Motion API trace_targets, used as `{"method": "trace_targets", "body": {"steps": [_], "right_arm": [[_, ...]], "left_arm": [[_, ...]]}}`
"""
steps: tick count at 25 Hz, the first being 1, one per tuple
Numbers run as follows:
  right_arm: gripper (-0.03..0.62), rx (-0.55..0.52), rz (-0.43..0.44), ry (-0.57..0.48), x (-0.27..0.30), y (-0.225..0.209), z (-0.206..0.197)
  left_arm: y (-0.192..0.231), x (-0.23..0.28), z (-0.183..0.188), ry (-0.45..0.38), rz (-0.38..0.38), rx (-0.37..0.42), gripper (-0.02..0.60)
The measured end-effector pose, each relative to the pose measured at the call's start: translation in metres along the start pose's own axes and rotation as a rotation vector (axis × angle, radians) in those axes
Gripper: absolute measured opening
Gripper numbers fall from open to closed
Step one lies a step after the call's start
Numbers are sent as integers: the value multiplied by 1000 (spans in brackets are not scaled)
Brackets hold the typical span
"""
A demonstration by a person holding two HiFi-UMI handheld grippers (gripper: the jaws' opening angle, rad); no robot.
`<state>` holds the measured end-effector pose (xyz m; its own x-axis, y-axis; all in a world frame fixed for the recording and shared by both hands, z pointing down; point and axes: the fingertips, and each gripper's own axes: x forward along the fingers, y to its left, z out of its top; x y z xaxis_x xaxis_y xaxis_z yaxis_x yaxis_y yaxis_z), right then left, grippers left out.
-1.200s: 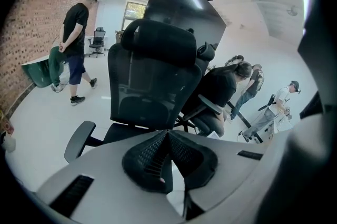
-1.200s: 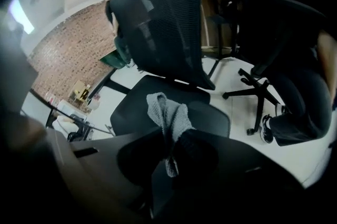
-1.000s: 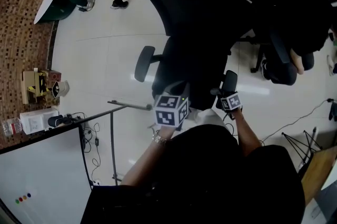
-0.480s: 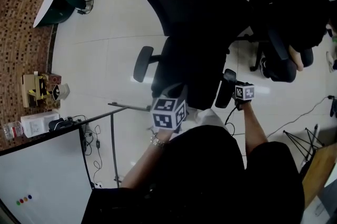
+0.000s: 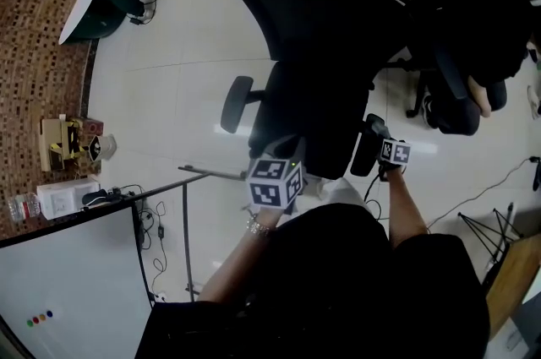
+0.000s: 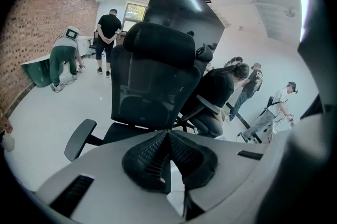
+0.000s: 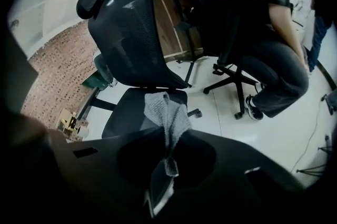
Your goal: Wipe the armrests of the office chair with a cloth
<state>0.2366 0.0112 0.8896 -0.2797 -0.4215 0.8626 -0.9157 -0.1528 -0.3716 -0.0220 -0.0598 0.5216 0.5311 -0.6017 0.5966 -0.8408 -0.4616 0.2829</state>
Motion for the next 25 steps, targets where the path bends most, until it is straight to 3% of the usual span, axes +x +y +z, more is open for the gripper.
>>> {"method": "trace_targets", "body": {"steps": [5, 9, 12, 15, 18, 22, 25], "right_arm": [[35, 27, -9, 90, -20, 7, -68], [34, -81, 42, 221, -30, 42, -120], [34, -181, 110, 235, -40, 87, -124], [34, -269, 135, 119, -57, 129, -71], [34, -323, 123, -62, -90, 173, 20], [34, -337, 82, -225, -153, 234, 124], [34, -340, 90, -314, -200, 285, 167]], "left_arm": [[-6, 3, 10, -16, -23, 8, 0], [-9, 2, 19, -32, -35, 0, 0], [-14, 4, 26, -41, -60, 10, 0], [-18, 7, 37, -52, -101, 33, 0], [-17, 7, 56, -76, -135, 61, 0], [-8, -2, 78, -107, -143, 79, 0], [4, -11, 90, -120, -142, 84, 0]]}}
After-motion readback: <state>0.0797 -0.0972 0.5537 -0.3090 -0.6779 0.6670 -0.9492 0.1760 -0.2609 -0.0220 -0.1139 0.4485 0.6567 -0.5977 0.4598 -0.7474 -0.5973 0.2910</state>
